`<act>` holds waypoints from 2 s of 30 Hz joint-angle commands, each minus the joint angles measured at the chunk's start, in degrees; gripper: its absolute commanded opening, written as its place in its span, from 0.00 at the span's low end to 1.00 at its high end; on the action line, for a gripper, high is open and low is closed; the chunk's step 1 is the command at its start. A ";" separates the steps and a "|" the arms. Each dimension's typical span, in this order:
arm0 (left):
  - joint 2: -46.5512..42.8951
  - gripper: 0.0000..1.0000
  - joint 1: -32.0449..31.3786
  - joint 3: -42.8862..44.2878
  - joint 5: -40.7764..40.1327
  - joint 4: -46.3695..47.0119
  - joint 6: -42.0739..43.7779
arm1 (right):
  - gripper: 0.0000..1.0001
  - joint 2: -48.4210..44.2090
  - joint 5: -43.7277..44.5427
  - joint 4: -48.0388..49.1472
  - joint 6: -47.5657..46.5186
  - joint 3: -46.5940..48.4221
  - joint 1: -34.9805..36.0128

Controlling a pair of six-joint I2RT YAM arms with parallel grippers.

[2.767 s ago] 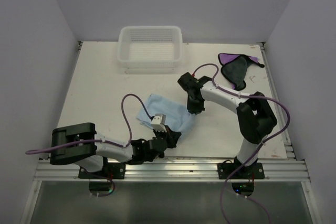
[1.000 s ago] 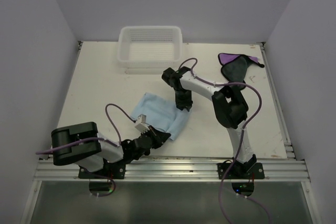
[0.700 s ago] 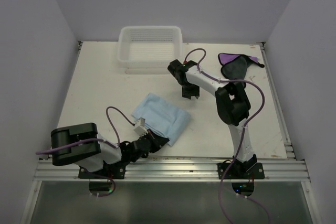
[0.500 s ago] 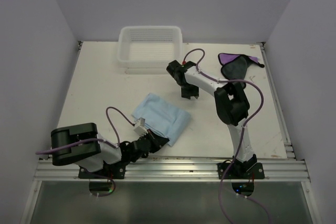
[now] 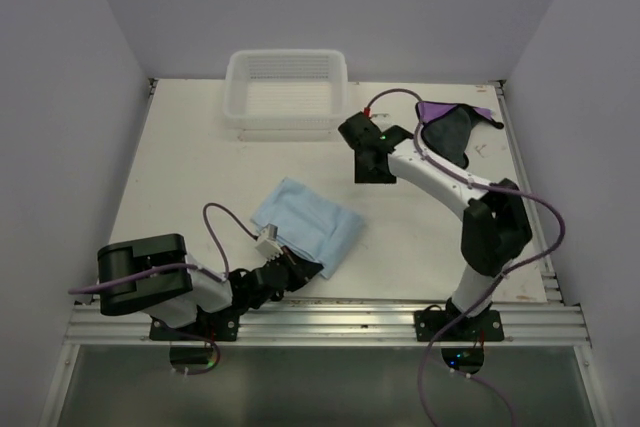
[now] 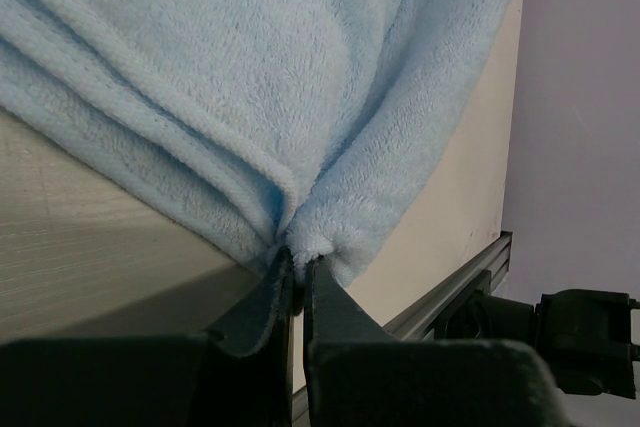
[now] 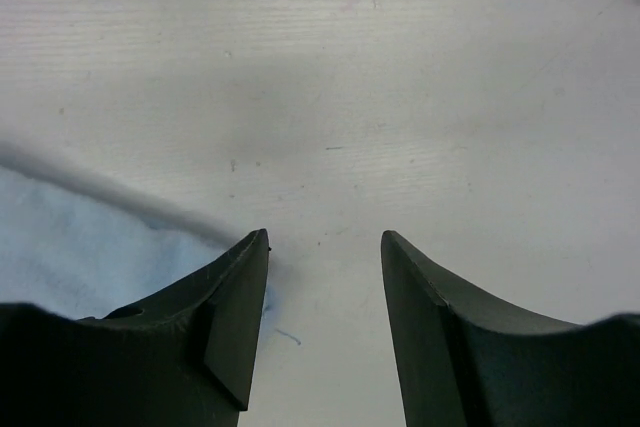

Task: Roll the towels
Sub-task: Roll the towel

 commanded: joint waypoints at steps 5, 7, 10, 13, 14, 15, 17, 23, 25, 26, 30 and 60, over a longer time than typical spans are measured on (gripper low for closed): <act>2.17 0.00 0.05 -0.04 2.38 -7.25 3.01 | 0.57 -21.06 -6.68 15.70 -2.15 -16.72 0.01; 2.52 0.00 0.05 0.39 2.64 -7.33 3.45 | 0.59 -26.67 -7.90 19.03 -1.97 -22.44 -0.08; 3.05 0.00 0.23 0.75 3.08 -7.33 3.63 | 0.63 -32.57 -11.58 23.42 -1.80 -28.86 -0.08; 3.49 0.00 0.40 1.36 3.25 -7.77 3.98 | 0.65 -36.88 -16.50 28.34 -0.40 -35.36 0.01; 3.40 0.00 0.31 1.45 3.34 -7.95 4.07 | 0.67 -37.69 -17.92 29.93 -0.22 -37.03 0.01; 3.58 0.00 0.40 1.62 3.43 -7.95 4.33 | 0.68 -38.30 -18.89 32.30 0.91 -40.00 -0.08; 3.58 0.00 0.31 2.24 3.52 -8.39 4.59 | 0.71 -40.15 -22.84 35.65 1.89 -43.27 -0.08; 4.98 0.00 0.31 3.91 4.40 -9.44 5.39 | 0.86 -45.24 -28.55 46.90 6.20 -54.87 -0.08; 5.33 0.00 0.31 4.26 4.66 -9.53 5.56 | 0.88 -45.69 -29.61 50.24 7.25 -56.38 -0.08; 5.34 0.00 0.31 4.35 4.66 -9.71 5.56 | 0.88 -45.43 -30.66 51.04 7.60 -57.43 -0.17; 5.77 0.00 0.31 4.96 4.75 -9.97 6.00 | 0.89 -43.94 -32.86 55.86 10.23 -60.32 -0.17; 7.54 0.00 0.31 5.76 5.28 -11.73 4.60 | 0.83 -39.19 -31.73 84.79 23.87 -79.59 -0.08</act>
